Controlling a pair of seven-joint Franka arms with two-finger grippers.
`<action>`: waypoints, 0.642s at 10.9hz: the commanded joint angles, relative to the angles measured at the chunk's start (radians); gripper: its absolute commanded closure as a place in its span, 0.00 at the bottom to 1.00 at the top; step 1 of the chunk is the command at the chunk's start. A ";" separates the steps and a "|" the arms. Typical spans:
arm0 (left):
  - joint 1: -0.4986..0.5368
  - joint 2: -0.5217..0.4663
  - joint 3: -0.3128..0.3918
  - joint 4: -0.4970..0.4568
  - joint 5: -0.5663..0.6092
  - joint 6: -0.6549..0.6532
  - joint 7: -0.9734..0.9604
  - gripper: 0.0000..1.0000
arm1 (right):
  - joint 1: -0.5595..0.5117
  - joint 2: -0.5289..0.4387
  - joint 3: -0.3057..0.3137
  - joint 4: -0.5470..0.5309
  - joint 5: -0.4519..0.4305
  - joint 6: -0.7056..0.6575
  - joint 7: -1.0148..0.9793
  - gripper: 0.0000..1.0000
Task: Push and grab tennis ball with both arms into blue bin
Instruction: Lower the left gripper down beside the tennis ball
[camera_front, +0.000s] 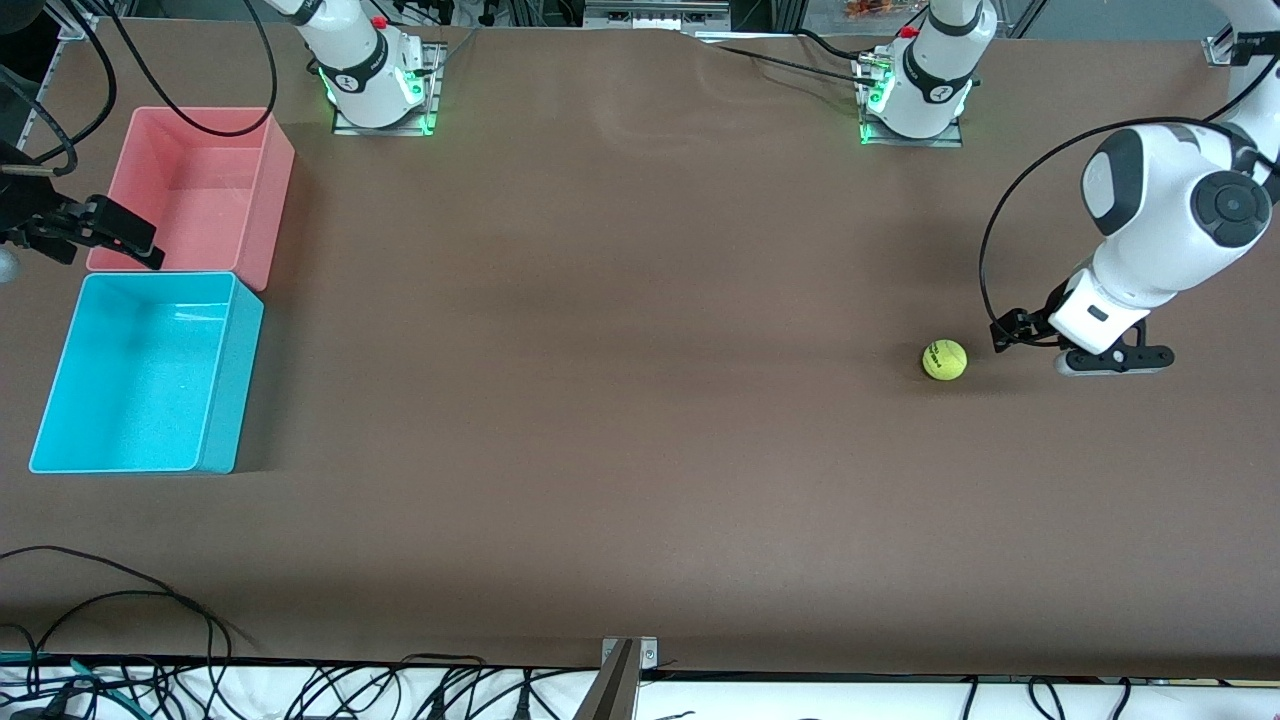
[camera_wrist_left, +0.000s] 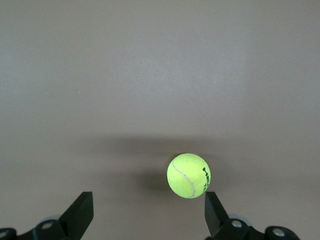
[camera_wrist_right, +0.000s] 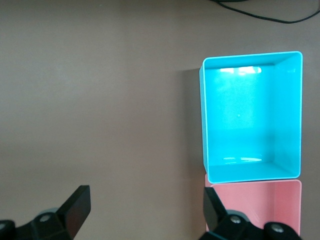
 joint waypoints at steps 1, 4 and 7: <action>0.012 0.026 -0.001 0.000 -0.013 0.017 0.032 0.24 | 0.007 0.017 -0.002 0.028 0.010 -0.011 0.011 0.00; 0.007 0.034 -0.003 -0.027 -0.013 0.015 0.153 0.79 | 0.005 0.026 -0.002 0.026 0.010 -0.010 0.011 0.00; 0.018 0.042 -0.003 -0.037 -0.014 0.015 0.544 1.00 | 0.005 0.028 -0.002 0.026 0.010 -0.001 0.011 0.00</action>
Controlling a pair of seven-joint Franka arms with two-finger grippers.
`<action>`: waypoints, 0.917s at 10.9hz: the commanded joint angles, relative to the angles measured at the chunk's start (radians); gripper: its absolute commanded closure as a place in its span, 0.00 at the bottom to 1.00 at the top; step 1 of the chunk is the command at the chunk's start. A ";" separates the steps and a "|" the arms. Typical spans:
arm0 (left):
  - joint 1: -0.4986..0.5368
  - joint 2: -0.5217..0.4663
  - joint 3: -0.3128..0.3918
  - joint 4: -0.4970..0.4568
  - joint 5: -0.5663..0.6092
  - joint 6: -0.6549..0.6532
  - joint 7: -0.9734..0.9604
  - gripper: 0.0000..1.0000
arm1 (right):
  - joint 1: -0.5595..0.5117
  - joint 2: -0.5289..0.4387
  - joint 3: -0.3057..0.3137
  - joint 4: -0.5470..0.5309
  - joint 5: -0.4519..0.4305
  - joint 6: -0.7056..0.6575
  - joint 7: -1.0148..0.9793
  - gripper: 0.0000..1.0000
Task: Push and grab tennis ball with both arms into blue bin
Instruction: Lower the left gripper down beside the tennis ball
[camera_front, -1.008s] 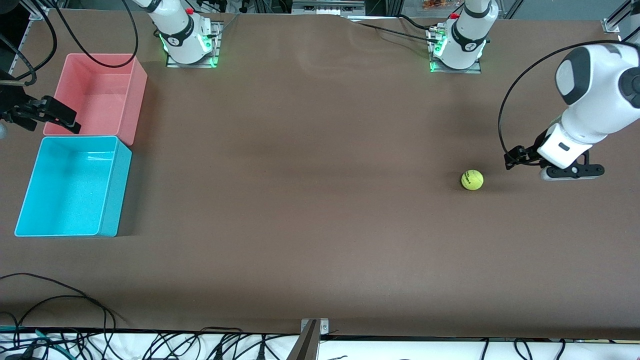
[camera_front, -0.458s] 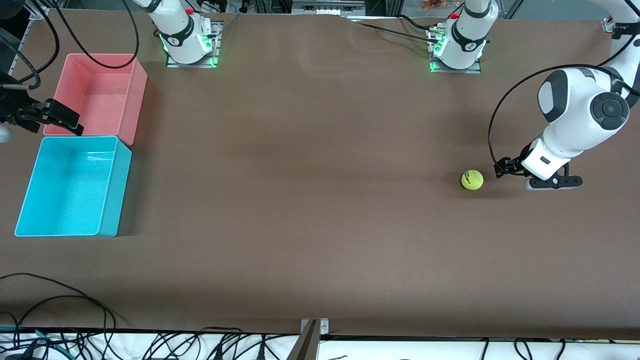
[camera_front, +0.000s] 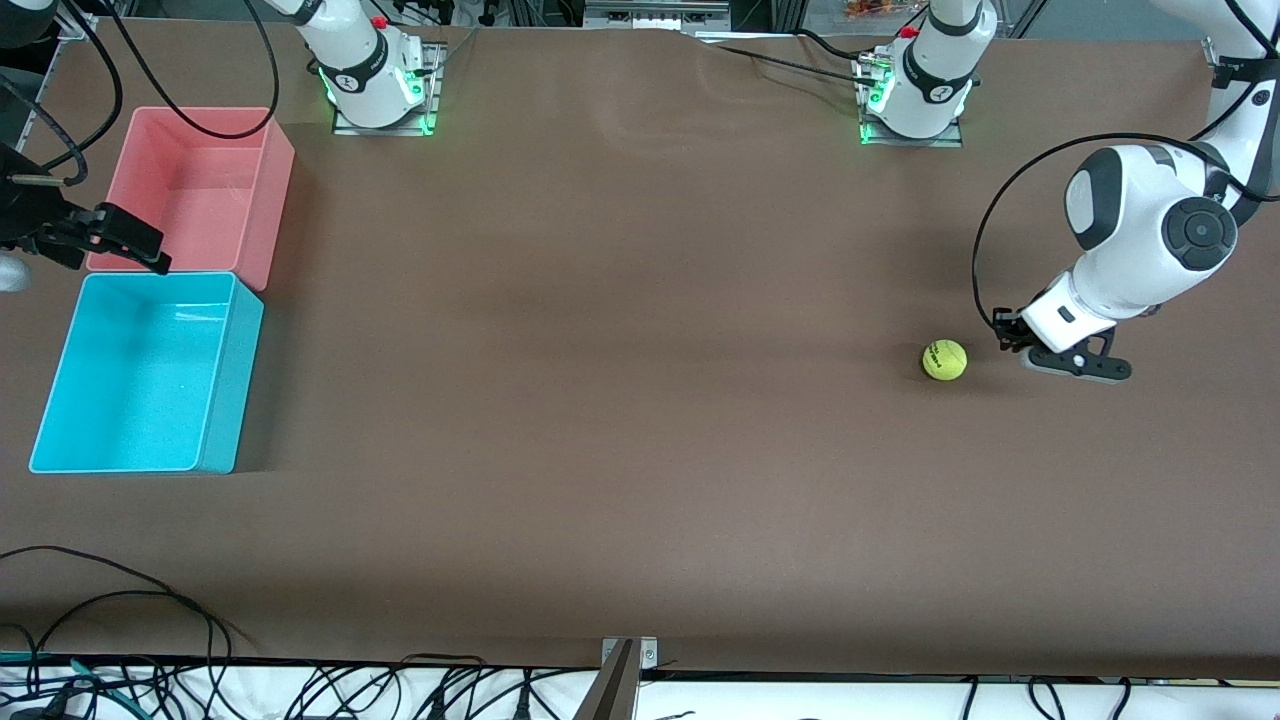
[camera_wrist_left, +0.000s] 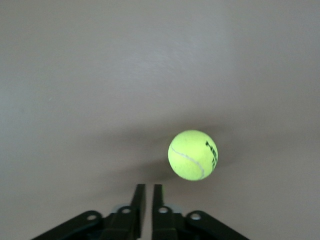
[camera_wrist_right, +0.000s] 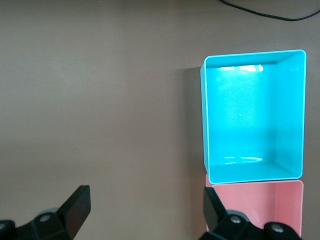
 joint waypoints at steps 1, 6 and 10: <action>0.017 0.003 -0.003 -0.009 -0.015 0.010 0.294 1.00 | 0.004 0.019 -0.002 0.026 0.010 -0.003 0.011 0.00; 0.025 0.028 -0.002 -0.033 -0.014 0.066 0.670 1.00 | 0.003 0.021 -0.002 0.028 0.010 0.000 0.011 0.00; 0.040 0.042 0.006 -0.057 -0.015 0.165 1.038 0.97 | 0.003 0.031 -0.002 0.028 0.010 0.003 0.011 0.00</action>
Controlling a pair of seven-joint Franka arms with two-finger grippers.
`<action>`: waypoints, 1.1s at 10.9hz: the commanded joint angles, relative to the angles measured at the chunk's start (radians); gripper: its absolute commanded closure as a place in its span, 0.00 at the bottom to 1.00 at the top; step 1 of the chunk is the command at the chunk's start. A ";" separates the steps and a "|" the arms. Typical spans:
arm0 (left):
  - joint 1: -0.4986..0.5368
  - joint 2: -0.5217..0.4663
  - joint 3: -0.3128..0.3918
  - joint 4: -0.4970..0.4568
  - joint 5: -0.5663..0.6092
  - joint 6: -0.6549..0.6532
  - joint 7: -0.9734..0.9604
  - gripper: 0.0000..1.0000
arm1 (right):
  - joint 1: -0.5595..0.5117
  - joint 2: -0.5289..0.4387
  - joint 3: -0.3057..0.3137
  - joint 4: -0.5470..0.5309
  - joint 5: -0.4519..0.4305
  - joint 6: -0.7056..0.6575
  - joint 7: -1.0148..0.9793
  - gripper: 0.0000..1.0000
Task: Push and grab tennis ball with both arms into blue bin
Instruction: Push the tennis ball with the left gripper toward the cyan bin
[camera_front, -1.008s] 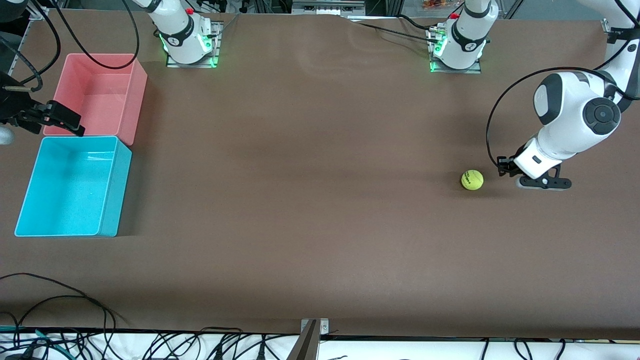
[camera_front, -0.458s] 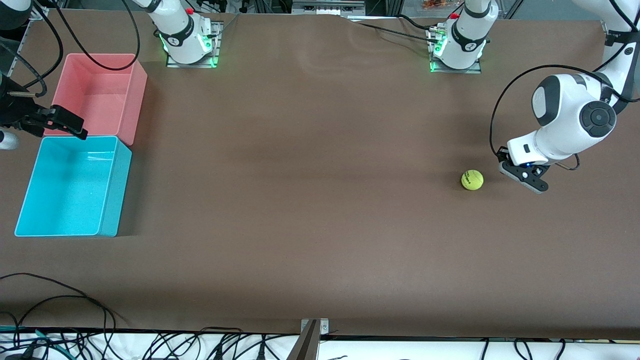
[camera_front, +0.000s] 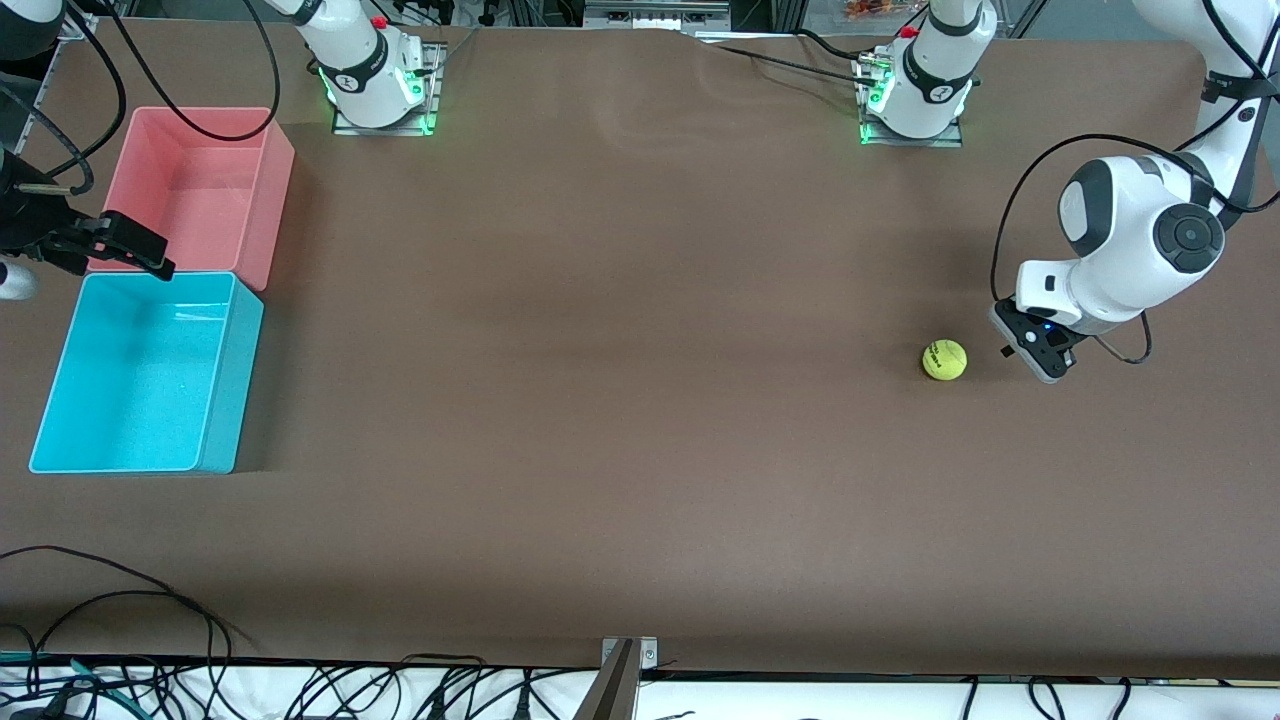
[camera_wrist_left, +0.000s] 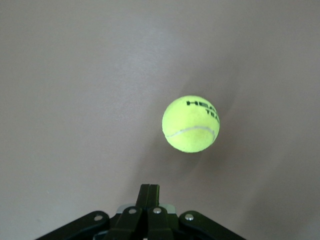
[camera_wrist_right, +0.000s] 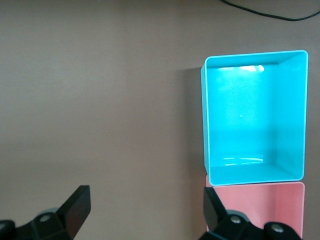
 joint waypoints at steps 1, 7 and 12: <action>0.009 0.012 0.005 -0.007 -0.015 0.032 0.249 1.00 | 0.002 0.021 -0.002 0.028 0.010 -0.004 0.011 0.00; 0.018 0.093 0.016 -0.014 -0.023 0.035 0.363 1.00 | 0.002 0.032 -0.002 0.028 0.010 0.015 0.011 0.00; 0.006 0.187 0.015 0.025 -0.029 0.064 0.363 1.00 | 0.004 0.035 -0.002 0.026 0.010 0.016 0.011 0.00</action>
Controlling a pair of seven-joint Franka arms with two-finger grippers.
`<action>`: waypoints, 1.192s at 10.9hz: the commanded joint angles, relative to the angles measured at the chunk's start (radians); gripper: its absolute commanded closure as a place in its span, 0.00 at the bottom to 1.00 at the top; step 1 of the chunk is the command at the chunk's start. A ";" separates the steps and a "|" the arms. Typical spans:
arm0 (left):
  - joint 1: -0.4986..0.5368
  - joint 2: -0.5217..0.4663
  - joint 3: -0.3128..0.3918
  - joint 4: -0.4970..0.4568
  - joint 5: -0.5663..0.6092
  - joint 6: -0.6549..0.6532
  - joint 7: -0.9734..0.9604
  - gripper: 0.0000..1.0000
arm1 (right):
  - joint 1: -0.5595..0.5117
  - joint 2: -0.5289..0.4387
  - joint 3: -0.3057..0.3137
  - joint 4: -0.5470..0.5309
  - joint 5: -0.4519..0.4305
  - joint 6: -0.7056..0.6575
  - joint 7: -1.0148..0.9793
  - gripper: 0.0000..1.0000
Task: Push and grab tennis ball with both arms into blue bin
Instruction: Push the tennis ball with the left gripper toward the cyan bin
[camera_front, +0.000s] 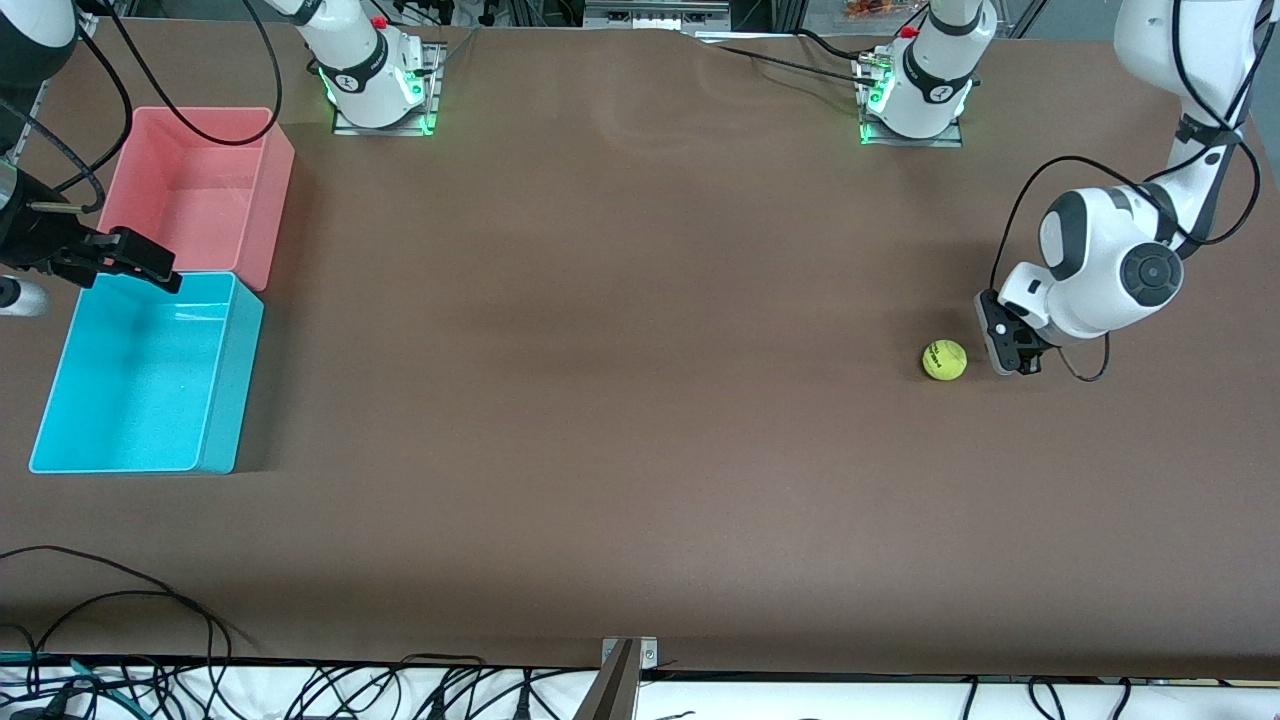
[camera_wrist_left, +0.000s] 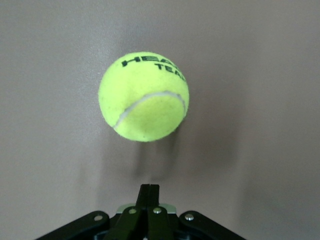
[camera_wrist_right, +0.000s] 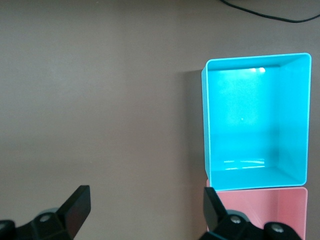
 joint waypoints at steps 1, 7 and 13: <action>-0.010 0.047 0.002 0.044 -0.027 0.012 0.033 1.00 | 0.004 0.011 -0.002 0.026 0.010 -0.008 0.011 0.00; -0.050 0.091 -0.006 0.045 -0.101 0.053 0.020 1.00 | 0.002 0.011 -0.002 0.026 0.012 -0.003 0.011 0.00; -0.202 0.141 -0.092 0.119 -0.245 0.147 -0.233 1.00 | 0.002 0.013 -0.003 0.026 0.010 -0.001 0.011 0.00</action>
